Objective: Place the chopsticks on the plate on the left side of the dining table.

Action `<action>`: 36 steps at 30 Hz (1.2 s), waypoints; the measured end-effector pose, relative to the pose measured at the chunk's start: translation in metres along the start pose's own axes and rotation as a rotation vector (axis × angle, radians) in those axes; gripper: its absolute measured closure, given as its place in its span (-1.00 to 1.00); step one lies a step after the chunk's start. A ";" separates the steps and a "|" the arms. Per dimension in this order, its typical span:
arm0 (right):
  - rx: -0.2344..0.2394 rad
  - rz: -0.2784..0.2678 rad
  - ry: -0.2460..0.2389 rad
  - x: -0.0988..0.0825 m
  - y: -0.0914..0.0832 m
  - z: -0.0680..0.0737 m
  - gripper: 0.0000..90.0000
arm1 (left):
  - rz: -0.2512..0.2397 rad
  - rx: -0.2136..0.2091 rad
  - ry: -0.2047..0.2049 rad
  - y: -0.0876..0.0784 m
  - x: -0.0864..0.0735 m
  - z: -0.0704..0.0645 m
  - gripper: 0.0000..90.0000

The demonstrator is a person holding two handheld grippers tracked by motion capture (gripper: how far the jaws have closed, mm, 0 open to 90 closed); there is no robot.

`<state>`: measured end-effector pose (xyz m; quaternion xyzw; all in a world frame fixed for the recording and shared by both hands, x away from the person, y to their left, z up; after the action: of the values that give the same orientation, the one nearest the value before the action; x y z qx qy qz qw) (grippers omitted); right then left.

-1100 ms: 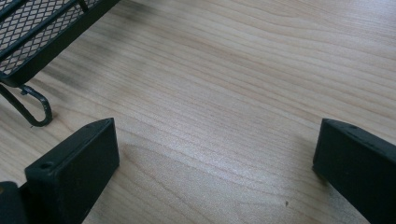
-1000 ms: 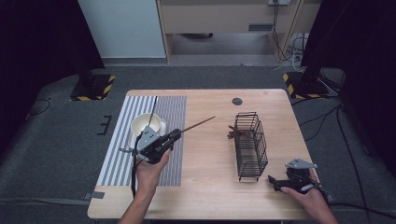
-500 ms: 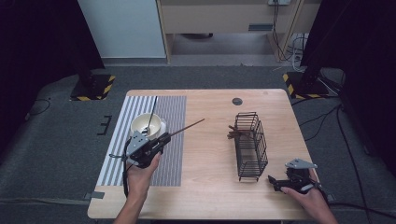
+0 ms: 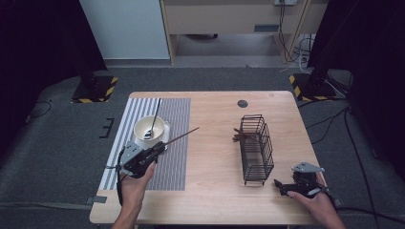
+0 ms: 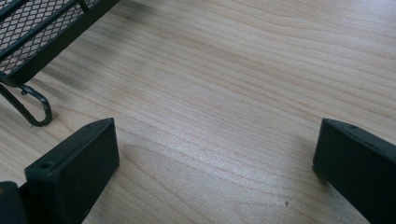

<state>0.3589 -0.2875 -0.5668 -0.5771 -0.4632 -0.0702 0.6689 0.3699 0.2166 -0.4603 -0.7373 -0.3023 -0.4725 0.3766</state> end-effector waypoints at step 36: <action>0.000 0.000 0.000 0.000 0.000 0.000 -1.00 | -0.023 0.052 -0.214 -0.012 -0.021 0.046 0.85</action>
<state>0.3588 -0.2875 -0.5668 -0.5770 -0.4631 -0.0702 0.6691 0.3742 0.2599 -0.4889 -0.7700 -0.3612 -0.3873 0.3558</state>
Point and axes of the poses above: each handheld gripper's, and its own axes: y roughly forward along the jaws, x roughly out of its top, z roughly to its left, the point moved 4 cm from there along y, roughly forward along the jaws, and after that the axes turned 8 degrees about -y, right-handed, at the moved point
